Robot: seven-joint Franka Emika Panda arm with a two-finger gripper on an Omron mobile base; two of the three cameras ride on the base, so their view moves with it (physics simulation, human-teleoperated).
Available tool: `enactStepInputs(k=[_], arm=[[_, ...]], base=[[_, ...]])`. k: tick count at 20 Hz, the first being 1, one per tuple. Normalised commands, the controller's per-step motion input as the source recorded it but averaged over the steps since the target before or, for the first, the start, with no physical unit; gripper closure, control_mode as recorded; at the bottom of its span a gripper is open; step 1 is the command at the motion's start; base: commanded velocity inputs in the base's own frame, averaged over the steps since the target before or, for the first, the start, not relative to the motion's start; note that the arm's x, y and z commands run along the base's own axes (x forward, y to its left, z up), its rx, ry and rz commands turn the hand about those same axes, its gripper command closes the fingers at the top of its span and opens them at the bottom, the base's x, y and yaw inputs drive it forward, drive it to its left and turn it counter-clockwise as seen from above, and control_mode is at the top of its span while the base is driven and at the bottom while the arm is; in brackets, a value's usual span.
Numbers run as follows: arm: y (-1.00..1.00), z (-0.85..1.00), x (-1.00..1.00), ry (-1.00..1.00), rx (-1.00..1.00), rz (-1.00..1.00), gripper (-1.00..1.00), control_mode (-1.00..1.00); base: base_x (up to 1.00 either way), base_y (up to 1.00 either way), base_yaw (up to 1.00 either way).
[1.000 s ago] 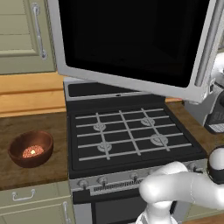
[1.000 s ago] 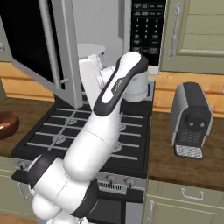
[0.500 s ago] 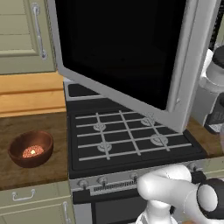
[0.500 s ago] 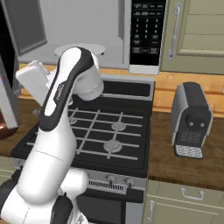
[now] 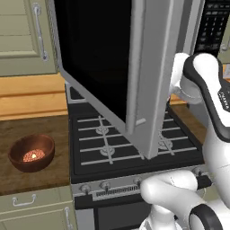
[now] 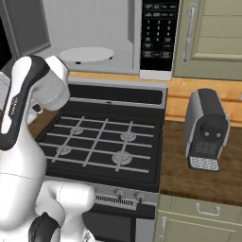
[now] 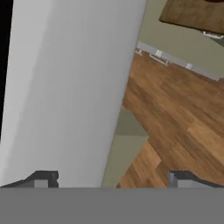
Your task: Open the microwave, place the bowl with waffle inside the microwave, then close the microwave door and turn it on.
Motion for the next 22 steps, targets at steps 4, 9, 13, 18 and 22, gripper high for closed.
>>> enactStepInputs(k=[4, 9, 13, 18, 22], arm=[[0.62, -0.10, 0.29, -0.08, 0.09, -0.13, -1.00, -1.00], [0.14, -0.44, 0.32, -0.02, 0.07, -0.25, -1.00, -1.00], [0.06, -0.97, 0.65, 0.00, 0.05, -0.25, -1.00, -1.00], [0.46, -0.99, 1.00, 0.00, 0.02, -0.18, -1.00, -1.00], [0.98, -0.72, 0.97, 0.04, 0.00, -0.01, -1.00, -1.00]], base=[[0.00, 0.00, 0.00], [0.00, 0.00, 0.00], [0.00, 0.00, 0.00], [0.00, 0.00, 0.00], [0.00, 0.00, 0.00]])
